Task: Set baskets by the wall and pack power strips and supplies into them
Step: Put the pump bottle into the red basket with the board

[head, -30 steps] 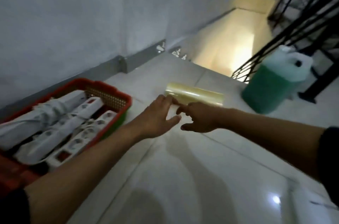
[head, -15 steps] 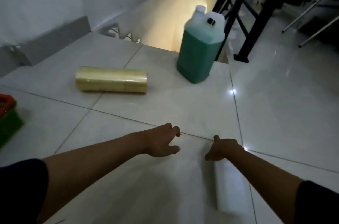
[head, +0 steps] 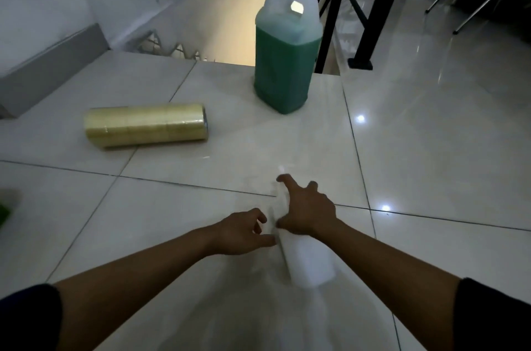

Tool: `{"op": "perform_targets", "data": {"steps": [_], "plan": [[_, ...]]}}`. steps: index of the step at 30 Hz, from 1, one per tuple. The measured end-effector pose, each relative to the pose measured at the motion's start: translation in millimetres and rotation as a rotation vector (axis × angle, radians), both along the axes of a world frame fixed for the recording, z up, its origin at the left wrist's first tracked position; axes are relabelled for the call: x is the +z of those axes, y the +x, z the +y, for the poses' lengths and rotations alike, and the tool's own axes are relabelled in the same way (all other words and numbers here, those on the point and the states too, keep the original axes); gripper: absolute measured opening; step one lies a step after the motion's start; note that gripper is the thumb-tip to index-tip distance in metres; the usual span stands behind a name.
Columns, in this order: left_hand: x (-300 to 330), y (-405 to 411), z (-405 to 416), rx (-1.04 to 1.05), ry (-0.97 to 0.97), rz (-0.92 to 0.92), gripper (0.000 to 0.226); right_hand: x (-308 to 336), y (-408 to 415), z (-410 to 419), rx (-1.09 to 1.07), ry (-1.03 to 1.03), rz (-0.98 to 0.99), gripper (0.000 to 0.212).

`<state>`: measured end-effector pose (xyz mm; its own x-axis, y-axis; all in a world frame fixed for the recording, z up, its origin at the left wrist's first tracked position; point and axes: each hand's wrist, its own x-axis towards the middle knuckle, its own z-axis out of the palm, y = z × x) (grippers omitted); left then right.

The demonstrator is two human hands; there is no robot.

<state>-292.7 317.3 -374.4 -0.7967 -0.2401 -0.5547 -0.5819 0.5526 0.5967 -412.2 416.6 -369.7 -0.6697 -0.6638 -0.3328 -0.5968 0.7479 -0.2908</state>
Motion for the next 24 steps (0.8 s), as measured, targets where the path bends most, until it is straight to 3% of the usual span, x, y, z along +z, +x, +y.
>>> {"op": "perform_targets", "data": {"steps": [4, 10, 16, 19, 24], "plan": [[10.5, 18.9, -9.3, 0.302, 0.177, 0.126, 0.082, 30.5, 25.1, -37.1, 0.041, -0.255, -0.049, 0.081], [39.1, 65.2, -50.4, 0.521, -0.134, 0.433, 0.063, 67.3, 75.9, -85.7, 0.196, -0.468, -0.03, 0.081], [69.7, 149.4, -91.7, 0.778, -0.146, 0.638, 0.072, 115.6, 150.1, -133.3, 0.435, -0.738, -0.089, 0.103], [84.2, 204.7, -109.9, 0.912, -0.101, 0.702, 0.069, 132.3, 195.1, -162.9, 0.521, -0.729, -0.179, 0.101], [95.0, 319.6, -126.1, 1.117, -0.076, 0.835, 0.065, 145.2, 296.8, -217.3, 0.726, -0.6, -0.285, 0.076]]}}
